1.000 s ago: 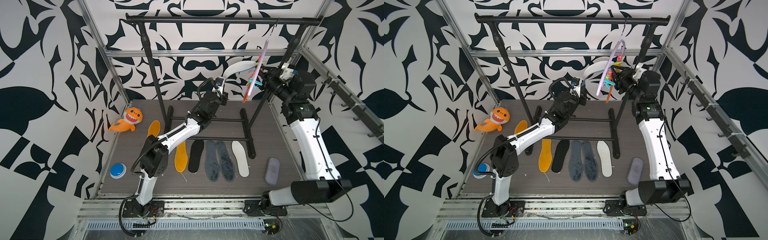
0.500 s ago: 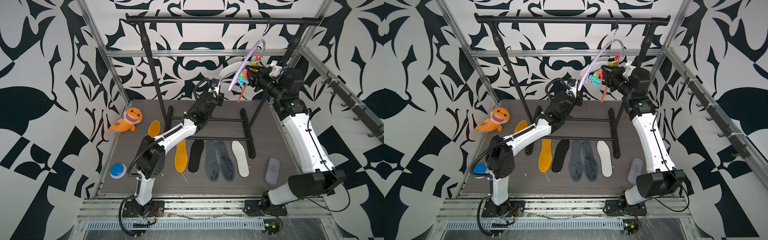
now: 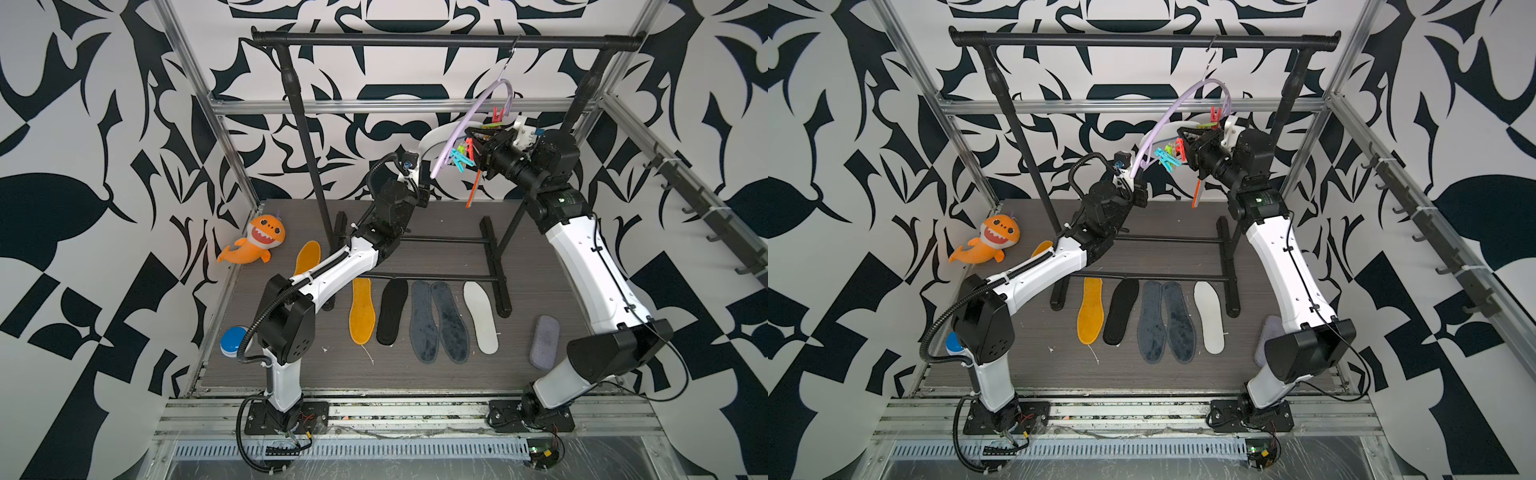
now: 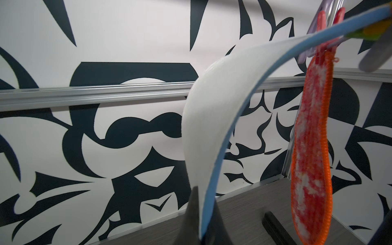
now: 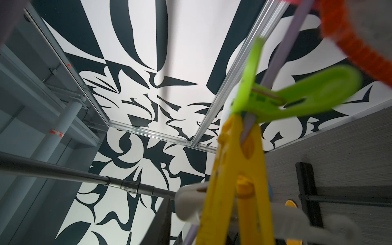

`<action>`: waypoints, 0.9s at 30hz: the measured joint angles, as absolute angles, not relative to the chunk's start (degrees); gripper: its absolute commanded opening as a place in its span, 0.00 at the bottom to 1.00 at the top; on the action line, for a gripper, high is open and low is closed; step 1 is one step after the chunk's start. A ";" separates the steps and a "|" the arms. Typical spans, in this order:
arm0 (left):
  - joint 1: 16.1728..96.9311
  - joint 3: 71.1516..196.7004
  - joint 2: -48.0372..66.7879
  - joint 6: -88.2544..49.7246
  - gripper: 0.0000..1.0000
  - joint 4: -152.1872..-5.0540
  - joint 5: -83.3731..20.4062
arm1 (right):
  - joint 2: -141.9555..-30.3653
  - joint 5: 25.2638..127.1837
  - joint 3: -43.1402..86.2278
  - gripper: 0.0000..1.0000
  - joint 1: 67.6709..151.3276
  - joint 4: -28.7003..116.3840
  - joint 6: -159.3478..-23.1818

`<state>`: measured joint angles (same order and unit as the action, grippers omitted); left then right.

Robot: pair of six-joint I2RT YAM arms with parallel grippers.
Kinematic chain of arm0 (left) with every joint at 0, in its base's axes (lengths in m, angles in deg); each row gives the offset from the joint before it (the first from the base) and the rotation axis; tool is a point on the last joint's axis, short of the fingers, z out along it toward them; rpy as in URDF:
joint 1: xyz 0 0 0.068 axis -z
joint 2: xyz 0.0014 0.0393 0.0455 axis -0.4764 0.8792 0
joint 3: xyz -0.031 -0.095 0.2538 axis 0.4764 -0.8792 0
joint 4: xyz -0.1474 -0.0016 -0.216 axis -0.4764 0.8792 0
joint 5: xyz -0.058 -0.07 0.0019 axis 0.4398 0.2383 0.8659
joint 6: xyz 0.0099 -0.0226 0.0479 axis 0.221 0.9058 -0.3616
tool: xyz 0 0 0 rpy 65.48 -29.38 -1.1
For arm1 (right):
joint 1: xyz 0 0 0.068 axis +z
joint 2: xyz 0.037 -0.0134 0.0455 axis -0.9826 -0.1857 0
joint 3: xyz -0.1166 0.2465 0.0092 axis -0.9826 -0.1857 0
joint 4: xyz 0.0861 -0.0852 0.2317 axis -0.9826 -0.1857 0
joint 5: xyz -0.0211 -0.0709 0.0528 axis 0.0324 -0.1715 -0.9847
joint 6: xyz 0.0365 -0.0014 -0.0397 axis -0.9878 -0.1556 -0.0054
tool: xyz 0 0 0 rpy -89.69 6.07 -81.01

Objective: Take the shoe insoles off the hanger
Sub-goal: Move the hanger to the clothesline.

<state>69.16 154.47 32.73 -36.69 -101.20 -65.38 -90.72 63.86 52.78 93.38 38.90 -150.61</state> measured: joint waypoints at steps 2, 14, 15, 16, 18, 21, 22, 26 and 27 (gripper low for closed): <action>68.70 153.05 31.85 -36.67 0.00 -101.53 -65.41 | -91.55 64.13 53.65 0.27 94.17 38.88 -150.48; 66.69 150.05 29.36 -36.26 0.00 -101.92 -65.36 | -92.89 65.85 56.23 0.47 95.59 36.15 -147.70; 66.65 150.05 29.36 -36.21 0.00 -101.88 -65.34 | -92.84 66.25 56.64 0.49 95.57 35.40 -147.02; 66.60 150.05 29.36 -36.15 0.00 -101.86 -65.32 | -92.71 66.55 56.91 0.51 95.57 34.79 -146.43; 66.60 150.05 29.36 -35.99 0.00 -101.79 -65.17 | -91.97 67.36 57.10 0.55 95.29 32.83 -144.93; 66.60 150.05 29.38 -35.82 0.00 -101.36 -64.99 | -90.33 68.23 57.19 0.59 94.19 29.98 -143.02; 66.60 150.05 29.38 -35.80 0.00 -101.25 -64.90 | -89.78 68.45 57.19 0.60 93.65 29.31 -142.63; 66.60 150.07 29.38 -35.60 0.00 -100.70 -64.79 | -87.34 69.39 57.39 0.66 90.87 26.51 -140.97; 66.60 150.07 29.38 -35.56 0.00 -100.59 -64.73 | -86.86 69.50 57.39 0.67 90.24 26.16 -140.66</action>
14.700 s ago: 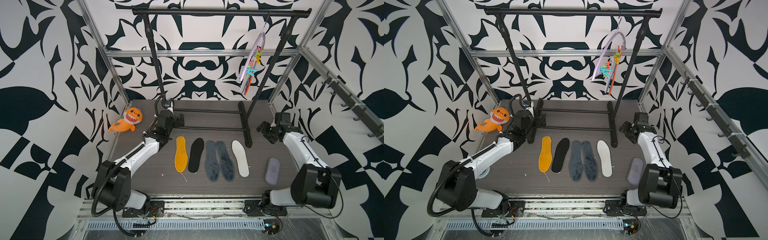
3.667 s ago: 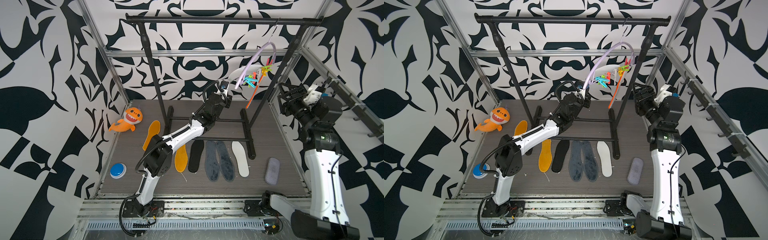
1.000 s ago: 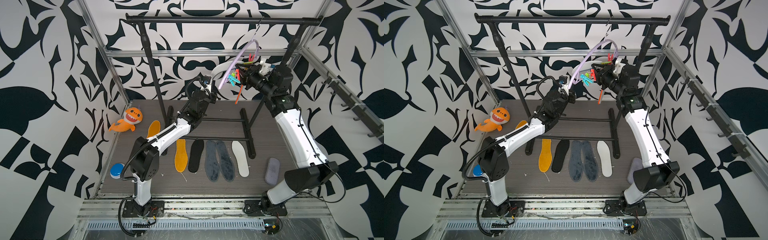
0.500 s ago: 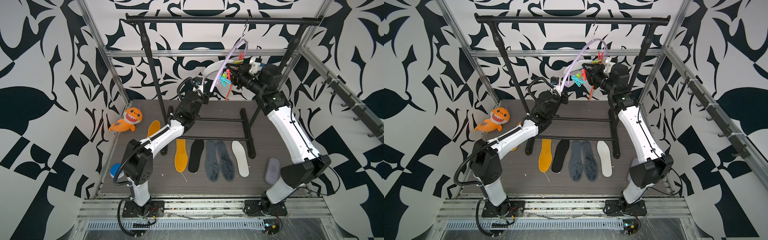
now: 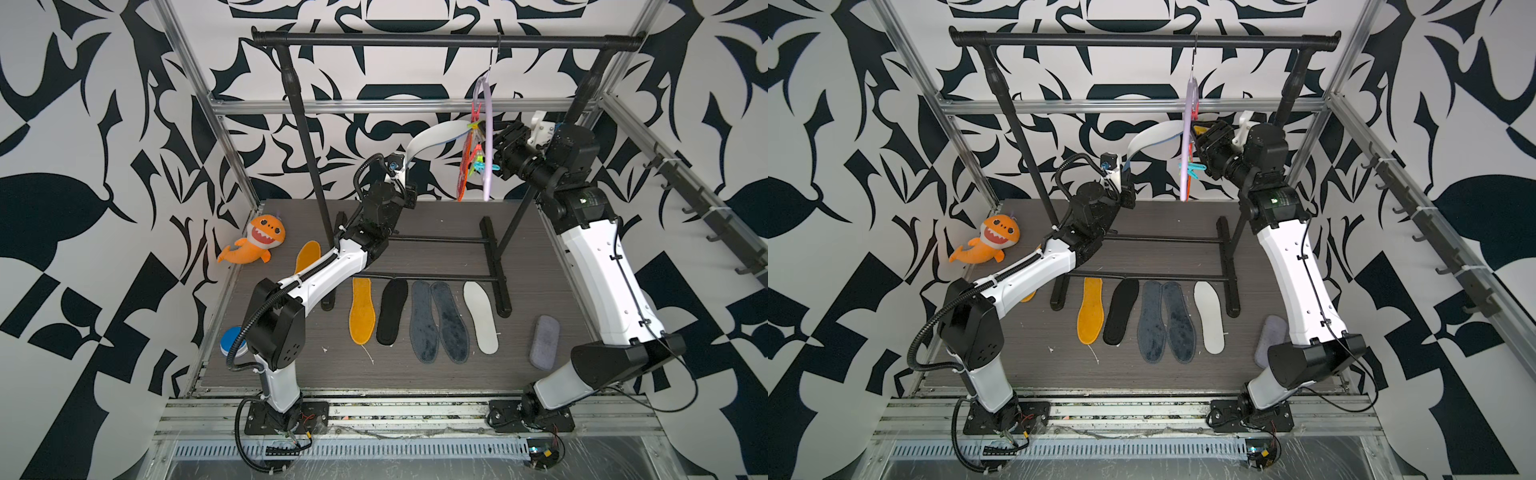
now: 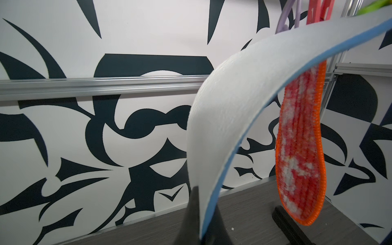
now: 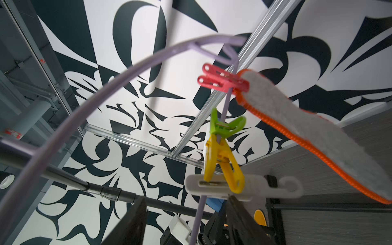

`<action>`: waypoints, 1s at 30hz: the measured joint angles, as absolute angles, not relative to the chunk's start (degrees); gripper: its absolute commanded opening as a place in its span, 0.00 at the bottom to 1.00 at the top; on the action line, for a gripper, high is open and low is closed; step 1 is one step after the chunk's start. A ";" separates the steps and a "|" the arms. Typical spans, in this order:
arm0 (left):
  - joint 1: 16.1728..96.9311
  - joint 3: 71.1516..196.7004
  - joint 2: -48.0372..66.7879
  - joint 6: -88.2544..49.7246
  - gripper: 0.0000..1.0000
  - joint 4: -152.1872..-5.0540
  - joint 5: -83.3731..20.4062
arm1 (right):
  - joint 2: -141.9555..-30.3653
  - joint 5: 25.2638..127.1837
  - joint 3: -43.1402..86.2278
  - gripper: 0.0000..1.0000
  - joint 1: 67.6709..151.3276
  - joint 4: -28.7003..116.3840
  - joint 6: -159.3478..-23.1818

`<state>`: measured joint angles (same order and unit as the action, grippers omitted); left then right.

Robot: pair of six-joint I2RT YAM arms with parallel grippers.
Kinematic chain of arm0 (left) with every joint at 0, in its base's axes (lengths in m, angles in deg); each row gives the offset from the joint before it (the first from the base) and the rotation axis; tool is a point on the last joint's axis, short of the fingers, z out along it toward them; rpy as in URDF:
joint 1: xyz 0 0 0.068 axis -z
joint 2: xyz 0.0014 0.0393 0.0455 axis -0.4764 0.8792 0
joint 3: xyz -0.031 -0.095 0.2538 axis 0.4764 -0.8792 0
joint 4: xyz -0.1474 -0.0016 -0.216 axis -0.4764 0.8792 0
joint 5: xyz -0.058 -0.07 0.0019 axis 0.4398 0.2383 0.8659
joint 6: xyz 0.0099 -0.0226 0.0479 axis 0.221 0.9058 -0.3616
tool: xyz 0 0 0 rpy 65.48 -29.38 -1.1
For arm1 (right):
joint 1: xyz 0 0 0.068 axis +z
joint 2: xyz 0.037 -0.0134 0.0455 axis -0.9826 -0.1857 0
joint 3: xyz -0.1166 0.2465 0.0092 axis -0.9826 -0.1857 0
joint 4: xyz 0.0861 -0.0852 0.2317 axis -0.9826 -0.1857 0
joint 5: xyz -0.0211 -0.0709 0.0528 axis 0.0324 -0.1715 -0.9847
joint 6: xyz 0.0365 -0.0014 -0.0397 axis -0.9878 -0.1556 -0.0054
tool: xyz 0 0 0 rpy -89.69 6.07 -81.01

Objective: Take the shoe insoles off the hanger
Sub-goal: Move the hanger to the clothesline.

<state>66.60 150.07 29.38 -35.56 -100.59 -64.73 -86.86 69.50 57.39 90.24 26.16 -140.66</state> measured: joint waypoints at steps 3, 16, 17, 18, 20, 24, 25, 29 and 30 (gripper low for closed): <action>66.60 150.21 29.38 -35.38 0.00 -100.18 -64.66 | -85.61 69.92 57.37 0.71 88.44 25.13 -139.77; 66.60 154.38 30.39 -35.34 0.00 -98.65 -64.01 | -83.42 67.40 53.98 0.61 81.25 24.52 -140.10; 66.60 154.95 30.67 -35.32 0.00 -98.36 -63.90 | -83.45 67.12 53.45 0.61 80.77 24.85 -140.34; 66.60 155.47 31.07 -35.34 0.00 -98.03 -63.81 | -83.53 66.66 52.82 0.61 80.25 25.11 -140.66; 66.60 156.35 31.88 -35.34 0.00 -97.62 -63.61 | -83.66 65.98 51.90 0.63 79.59 25.20 -141.12; 66.60 157.55 33.67 -35.29 0.00 -95.83 -63.15 | -84.25 64.87 51.25 0.67 79.02 26.31 -142.50; 66.60 157.94 34.15 -35.23 0.00 -95.39 -63.05 | -84.41 64.78 51.22 0.67 79.02 26.82 -142.98; 66.60 159.32 35.81 -34.97 0.00 -93.97 -62.70 | -84.67 64.67 50.83 0.67 79.00 29.44 -144.93; 66.60 159.69 36.23 -34.92 0.00 -93.66 -62.56 | -84.71 64.69 50.63 0.67 79.00 30.22 -145.67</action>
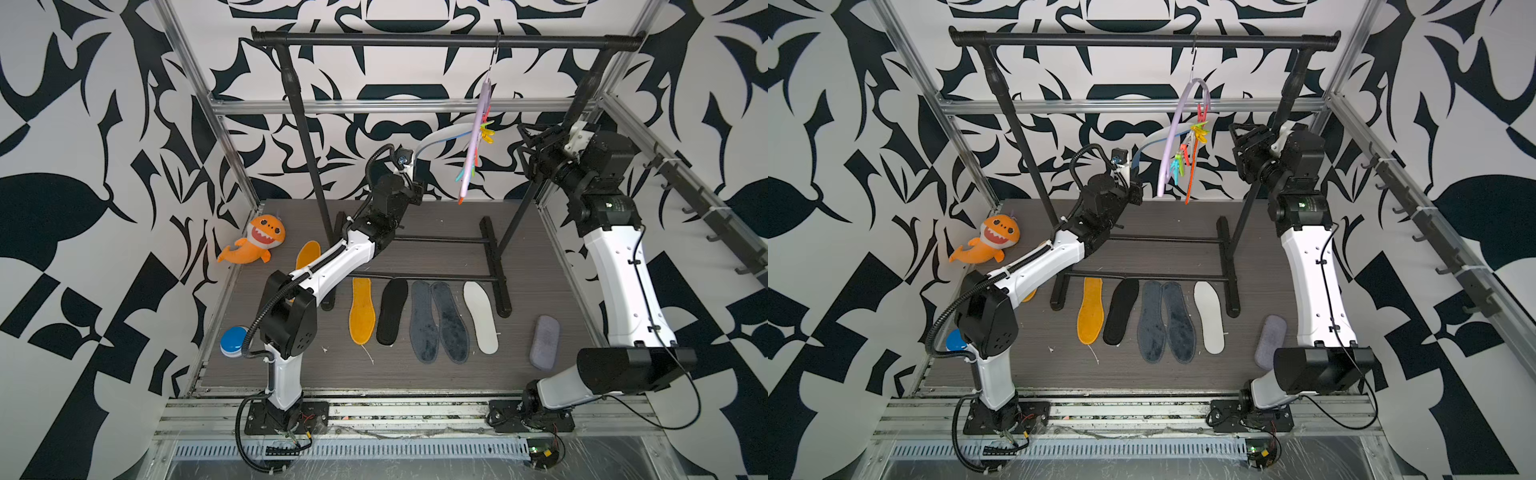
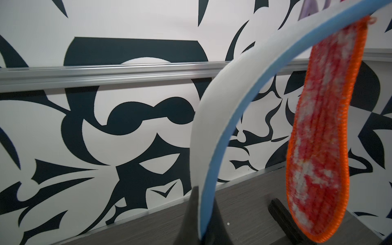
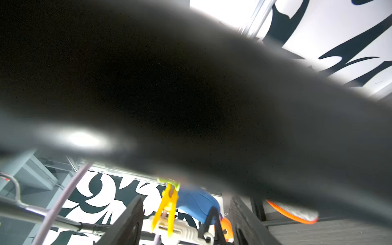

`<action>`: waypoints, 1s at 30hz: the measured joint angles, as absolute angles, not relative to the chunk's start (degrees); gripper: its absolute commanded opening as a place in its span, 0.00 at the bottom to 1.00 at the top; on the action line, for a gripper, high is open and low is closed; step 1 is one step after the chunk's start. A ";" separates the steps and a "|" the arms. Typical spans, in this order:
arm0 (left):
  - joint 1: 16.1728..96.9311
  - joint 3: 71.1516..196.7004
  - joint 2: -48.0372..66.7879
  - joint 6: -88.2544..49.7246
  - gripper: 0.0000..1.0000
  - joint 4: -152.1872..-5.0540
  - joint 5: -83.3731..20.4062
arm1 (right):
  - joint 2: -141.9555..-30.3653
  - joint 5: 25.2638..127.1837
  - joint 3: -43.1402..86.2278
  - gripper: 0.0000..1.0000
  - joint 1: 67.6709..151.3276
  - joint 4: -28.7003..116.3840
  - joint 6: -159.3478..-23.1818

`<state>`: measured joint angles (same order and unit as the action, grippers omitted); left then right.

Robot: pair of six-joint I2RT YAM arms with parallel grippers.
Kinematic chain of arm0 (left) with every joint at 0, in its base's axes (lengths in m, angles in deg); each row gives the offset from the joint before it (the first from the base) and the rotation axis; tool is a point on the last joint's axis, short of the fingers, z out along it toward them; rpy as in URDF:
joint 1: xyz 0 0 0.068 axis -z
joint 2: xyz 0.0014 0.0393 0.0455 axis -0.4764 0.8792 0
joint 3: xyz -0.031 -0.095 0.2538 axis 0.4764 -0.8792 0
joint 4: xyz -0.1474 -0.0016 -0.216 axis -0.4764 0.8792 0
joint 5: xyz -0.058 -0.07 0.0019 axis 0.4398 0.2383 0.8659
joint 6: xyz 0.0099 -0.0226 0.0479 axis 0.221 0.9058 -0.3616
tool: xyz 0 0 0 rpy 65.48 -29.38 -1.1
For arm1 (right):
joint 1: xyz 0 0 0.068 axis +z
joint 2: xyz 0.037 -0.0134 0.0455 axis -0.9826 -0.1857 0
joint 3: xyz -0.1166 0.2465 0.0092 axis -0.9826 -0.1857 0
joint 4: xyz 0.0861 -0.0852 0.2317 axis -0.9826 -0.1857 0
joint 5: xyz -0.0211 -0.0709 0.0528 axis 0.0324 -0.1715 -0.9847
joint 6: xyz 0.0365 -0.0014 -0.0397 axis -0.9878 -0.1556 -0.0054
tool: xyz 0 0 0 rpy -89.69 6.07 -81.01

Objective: Take the shoe insoles off the hanger
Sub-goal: Move the hanger to the clothesline.

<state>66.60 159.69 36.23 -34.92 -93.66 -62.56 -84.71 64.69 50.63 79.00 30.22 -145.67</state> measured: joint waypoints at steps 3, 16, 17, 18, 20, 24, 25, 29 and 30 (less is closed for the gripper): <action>66.60 160.41 37.01 -34.77 0.00 -92.79 -62.30 | -84.91 64.96 49.63 0.65 79.02 32.59 -147.46; 66.60 166.18 38.98 -34.75 0.00 -90.97 -61.65 | -88.14 69.79 49.32 0.69 83.88 36.78 -151.24; 66.60 166.75 39.35 -34.75 0.00 -90.76 -61.56 | -88.34 70.11 49.32 0.69 84.18 36.78 -151.57; 66.60 167.12 39.61 -34.75 0.00 -90.67 -61.47 | -88.41 70.40 49.32 0.68 84.34 36.85 -151.81; 66.60 167.67 40.12 -34.75 0.00 -90.38 -61.41 | -88.49 70.79 49.32 0.65 84.42 37.15 -152.18; 66.56 167.87 40.90 -34.75 0.00 -90.14 -61.19 | -88.45 71.21 49.02 0.64 84.55 38.36 -153.32; 66.54 167.87 41.01 -34.73 0.00 -89.95 -61.12 | -88.34 71.38 48.64 0.64 84.62 38.68 -153.38; 66.34 167.87 41.03 -34.53 0.00 -89.86 -60.79 | -87.18 72.41 45.52 0.66 84.71 39.30 -153.30; 66.32 167.87 41.03 -34.46 0.00 -89.84 -60.75 | -86.59 72.72 44.38 0.66 84.73 39.25 -153.25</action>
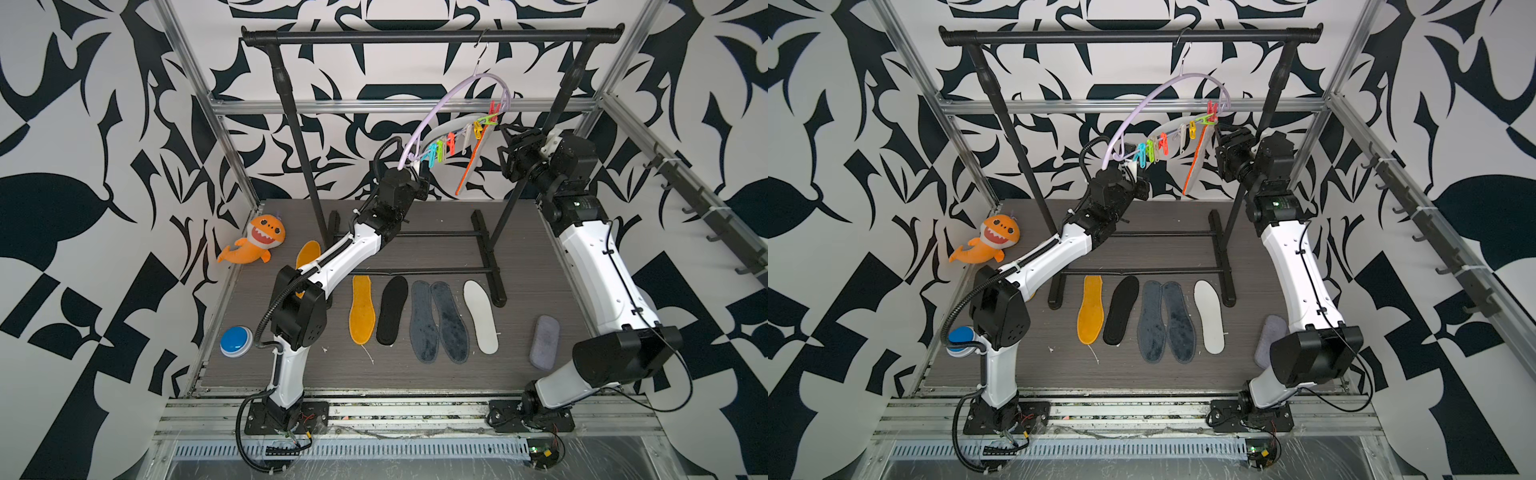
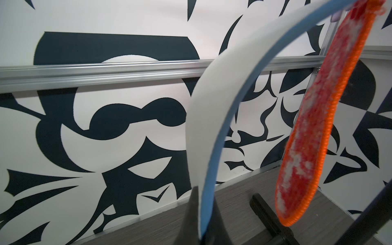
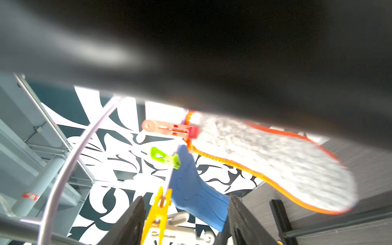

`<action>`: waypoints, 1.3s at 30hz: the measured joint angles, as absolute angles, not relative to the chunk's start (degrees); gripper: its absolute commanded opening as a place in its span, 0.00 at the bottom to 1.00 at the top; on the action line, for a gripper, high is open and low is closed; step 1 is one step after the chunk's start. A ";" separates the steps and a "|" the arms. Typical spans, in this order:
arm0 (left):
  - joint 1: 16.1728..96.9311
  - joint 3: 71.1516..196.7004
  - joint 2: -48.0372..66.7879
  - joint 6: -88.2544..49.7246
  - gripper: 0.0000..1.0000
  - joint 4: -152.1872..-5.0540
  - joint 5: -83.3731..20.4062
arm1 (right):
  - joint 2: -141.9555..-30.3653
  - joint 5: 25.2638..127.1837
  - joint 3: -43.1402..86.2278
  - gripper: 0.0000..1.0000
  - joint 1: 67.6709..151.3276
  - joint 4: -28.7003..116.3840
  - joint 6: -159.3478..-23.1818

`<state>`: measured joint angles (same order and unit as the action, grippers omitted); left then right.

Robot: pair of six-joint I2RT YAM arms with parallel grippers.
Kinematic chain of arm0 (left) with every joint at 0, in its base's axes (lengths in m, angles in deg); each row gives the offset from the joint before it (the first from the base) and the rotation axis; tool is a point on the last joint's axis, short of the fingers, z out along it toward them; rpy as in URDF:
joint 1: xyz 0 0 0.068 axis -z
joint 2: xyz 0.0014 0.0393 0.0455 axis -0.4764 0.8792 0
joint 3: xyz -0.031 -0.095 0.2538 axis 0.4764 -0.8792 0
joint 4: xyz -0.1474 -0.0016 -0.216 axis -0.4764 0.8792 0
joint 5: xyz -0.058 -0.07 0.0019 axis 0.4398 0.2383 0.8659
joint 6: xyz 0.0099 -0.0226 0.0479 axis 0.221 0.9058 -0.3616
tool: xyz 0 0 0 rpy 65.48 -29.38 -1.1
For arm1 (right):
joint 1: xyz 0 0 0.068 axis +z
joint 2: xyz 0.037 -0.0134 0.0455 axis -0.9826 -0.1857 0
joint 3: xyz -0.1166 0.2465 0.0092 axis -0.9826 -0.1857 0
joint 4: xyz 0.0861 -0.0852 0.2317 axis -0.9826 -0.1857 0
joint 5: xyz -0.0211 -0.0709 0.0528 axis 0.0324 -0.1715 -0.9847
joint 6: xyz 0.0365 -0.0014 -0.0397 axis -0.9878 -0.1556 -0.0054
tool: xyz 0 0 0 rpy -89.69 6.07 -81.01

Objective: Take the shoe insoles off the hanger
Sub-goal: Move the hanger to the clothesline.

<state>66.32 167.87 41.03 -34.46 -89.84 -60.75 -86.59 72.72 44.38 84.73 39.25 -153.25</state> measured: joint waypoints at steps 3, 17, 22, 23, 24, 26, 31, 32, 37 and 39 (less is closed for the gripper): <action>66.25 167.87 41.03 -34.29 0.00 -89.86 -60.58 | -84.71 73.55 42.20 0.65 84.86 38.57 -152.64; 65.77 167.87 41.03 -33.26 0.00 -89.88 -60.33 | -82.20 76.02 47.49 0.63 91.48 35.97 -144.77; 65.25 167.87 41.03 -33.00 0.00 -89.86 -60.16 | -84.47 79.23 48.99 0.62 92.49 35.80 -144.80; 65.10 167.87 41.03 -32.89 0.00 -89.86 -60.14 | -84.87 80.10 49.02 0.61 92.53 35.71 -144.99; 64.94 167.87 41.03 -32.78 0.00 -89.86 -60.09 | -85.17 80.87 49.02 0.61 92.58 35.65 -145.12; 64.68 167.87 41.03 -32.58 0.00 -89.86 -59.90 | -85.65 82.33 49.04 0.61 92.58 35.34 -145.52; 64.03 167.87 41.03 -32.06 0.00 -89.88 -59.07 | -86.70 84.93 50.11 0.61 92.64 35.03 -146.30; 63.94 167.87 41.06 -31.97 0.00 -89.88 -58.91 | -86.86 85.37 50.33 0.61 92.64 35.03 -146.63; 63.44 169.00 41.93 -31.51 0.00 -89.88 -58.02 | -87.10 86.88 50.33 0.61 92.95 35.40 -148.20; 63.19 170.03 42.63 -31.29 0.00 -89.86 -57.54 | -87.10 87.64 50.33 0.61 93.32 35.49 -148.77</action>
<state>63.19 170.03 42.63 -31.29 -89.86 -57.54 -87.10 87.64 50.33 93.32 35.49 -148.77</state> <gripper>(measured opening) 0.053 0.610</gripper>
